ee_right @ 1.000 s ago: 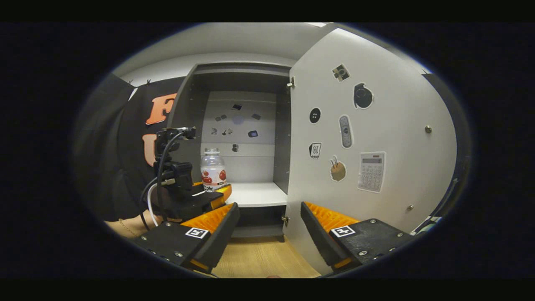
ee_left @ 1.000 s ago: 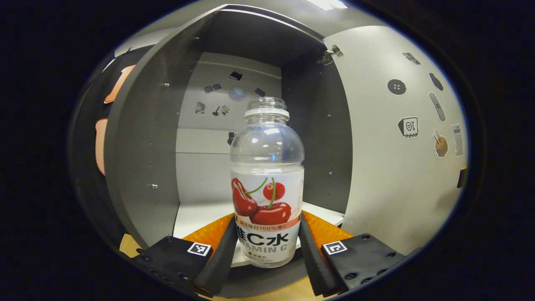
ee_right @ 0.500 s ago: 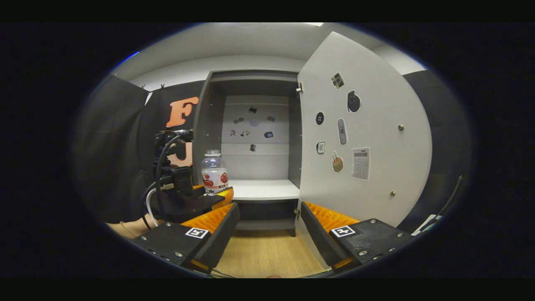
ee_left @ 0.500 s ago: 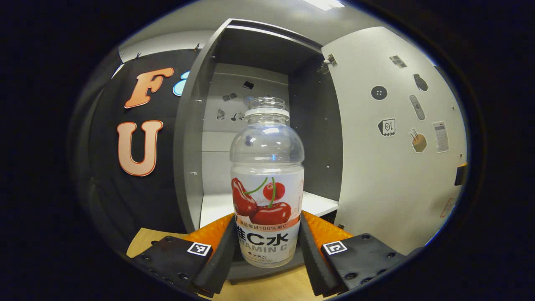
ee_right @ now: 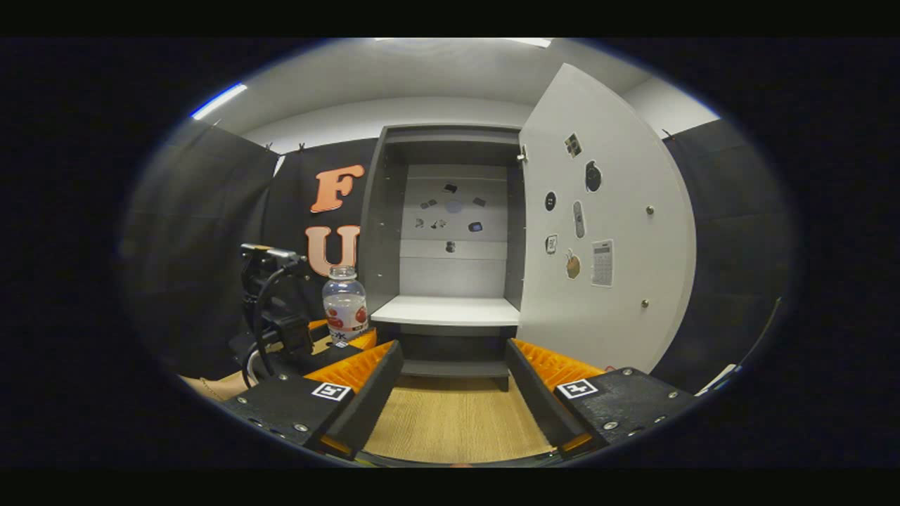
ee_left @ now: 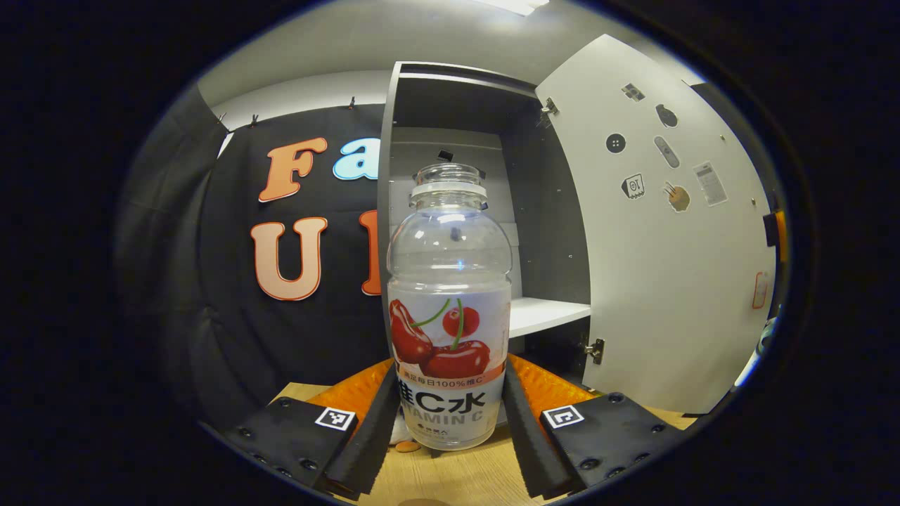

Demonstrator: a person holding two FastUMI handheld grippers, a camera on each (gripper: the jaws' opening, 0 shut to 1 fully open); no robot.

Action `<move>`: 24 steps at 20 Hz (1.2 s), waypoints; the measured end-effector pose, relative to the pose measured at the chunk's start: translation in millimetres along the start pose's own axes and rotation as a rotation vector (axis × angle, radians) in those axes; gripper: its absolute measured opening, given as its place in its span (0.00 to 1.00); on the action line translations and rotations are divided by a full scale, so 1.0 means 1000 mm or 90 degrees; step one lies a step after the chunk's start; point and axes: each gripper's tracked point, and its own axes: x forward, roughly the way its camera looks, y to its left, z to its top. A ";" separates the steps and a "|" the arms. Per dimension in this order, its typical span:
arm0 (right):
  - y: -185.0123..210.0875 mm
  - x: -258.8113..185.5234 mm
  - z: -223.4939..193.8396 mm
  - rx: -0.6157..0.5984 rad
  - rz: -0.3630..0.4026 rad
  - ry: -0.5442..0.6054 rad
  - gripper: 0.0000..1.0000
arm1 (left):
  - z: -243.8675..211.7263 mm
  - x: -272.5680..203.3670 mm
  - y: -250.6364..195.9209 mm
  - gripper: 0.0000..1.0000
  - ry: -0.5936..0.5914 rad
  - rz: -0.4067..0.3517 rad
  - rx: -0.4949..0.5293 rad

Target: Open the cabinet door with the right hand, grasp the bottle in the cabinet with the left hand and place it on the coaster, then close the cabinet door with the right hand.

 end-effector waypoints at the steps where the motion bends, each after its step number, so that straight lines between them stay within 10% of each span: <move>1: 0.005 0.001 -0.003 0.006 0.005 -0.003 0.91 | -0.012 -0.004 0.004 0.82 0.003 0.005 0.005; 24: 0.043 0.043 -0.067 0.011 -0.044 0.013 0.91 | -0.263 -0.053 0.047 0.82 0.183 0.016 -0.073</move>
